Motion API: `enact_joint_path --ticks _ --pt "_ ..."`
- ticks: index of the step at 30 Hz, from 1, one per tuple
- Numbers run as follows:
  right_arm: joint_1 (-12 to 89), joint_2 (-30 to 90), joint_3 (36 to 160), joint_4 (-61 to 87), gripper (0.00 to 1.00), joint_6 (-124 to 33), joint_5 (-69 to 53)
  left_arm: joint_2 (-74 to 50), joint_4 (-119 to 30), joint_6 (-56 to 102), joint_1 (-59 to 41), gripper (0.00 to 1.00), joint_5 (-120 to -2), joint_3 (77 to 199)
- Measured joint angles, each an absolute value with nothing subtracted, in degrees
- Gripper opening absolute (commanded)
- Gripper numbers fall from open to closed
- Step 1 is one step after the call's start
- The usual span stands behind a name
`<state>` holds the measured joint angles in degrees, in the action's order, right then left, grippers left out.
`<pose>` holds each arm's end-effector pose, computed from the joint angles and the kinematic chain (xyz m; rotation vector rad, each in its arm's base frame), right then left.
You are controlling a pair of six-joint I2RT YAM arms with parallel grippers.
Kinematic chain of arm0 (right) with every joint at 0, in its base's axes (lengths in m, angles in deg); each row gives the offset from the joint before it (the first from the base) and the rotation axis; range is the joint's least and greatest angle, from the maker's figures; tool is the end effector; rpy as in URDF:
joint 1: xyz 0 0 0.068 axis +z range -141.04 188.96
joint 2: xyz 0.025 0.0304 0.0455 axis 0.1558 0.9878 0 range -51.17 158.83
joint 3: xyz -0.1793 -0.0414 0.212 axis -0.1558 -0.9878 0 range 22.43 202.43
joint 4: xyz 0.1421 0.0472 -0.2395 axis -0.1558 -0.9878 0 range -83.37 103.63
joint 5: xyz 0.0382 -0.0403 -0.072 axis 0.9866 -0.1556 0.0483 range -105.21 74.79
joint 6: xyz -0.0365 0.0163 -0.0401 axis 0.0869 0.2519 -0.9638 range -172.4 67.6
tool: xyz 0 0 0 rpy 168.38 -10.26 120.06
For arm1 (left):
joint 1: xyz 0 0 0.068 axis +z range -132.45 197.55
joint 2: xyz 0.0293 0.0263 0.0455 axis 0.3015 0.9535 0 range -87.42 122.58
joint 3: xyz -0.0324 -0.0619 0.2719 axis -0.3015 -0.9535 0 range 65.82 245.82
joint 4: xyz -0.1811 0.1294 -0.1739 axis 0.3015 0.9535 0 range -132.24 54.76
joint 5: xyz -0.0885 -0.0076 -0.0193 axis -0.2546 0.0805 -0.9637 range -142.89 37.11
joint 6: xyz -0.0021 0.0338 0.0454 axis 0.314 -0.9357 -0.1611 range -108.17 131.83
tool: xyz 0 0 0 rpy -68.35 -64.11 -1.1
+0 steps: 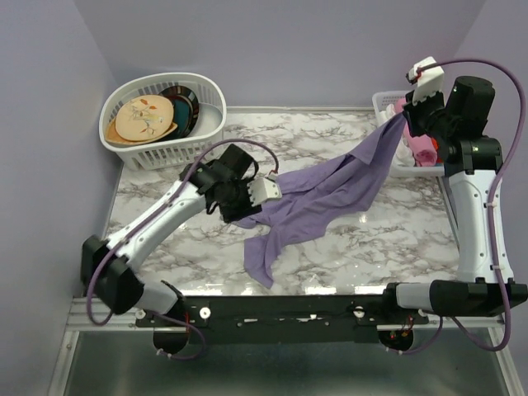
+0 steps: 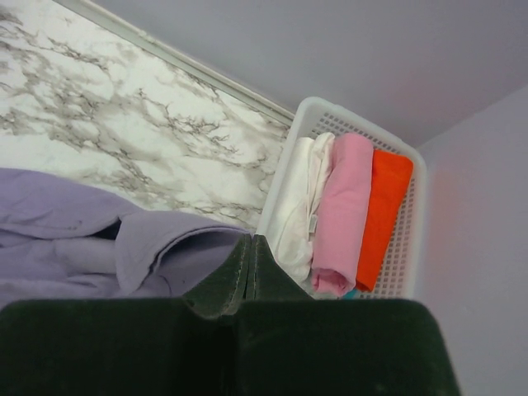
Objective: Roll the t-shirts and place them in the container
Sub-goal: Flatten out the T-shirt at the center of the board.
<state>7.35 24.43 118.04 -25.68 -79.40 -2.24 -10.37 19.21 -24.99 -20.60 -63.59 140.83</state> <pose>0.2893 0.0008 0.4877 -0.5654 1.8146 -0.1234 0.2146 -0.1779 0.3282 1.6715 2.0832 -0.2574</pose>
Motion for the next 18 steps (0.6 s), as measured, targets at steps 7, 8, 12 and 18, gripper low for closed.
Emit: enact_joint_path --ticks 7,8,12,18 --pt "7.35 23.97 116.21 -25.92 0.00 -79.38 -1.43 10.11 0.76 -11.11 -15.31 0.57 -56.37 140.21" --pt "7.35 23.97 115.99 -26.03 0.00 -79.36 -1.26 11.34 -0.20 -9.76 -14.79 0.56 -56.31 140.43" --pt "7.35 23.88 115.18 -26.07 0.00 -79.29 -0.67 16.06 -3.72 -5.26 -13.30 0.56 -57.36 144.76" --pt "7.35 23.51 112.45 -26.05 0.01 -79.21 -0.53 24.54 -6.84 -3.14 -13.63 0.53 -63.00 157.50"
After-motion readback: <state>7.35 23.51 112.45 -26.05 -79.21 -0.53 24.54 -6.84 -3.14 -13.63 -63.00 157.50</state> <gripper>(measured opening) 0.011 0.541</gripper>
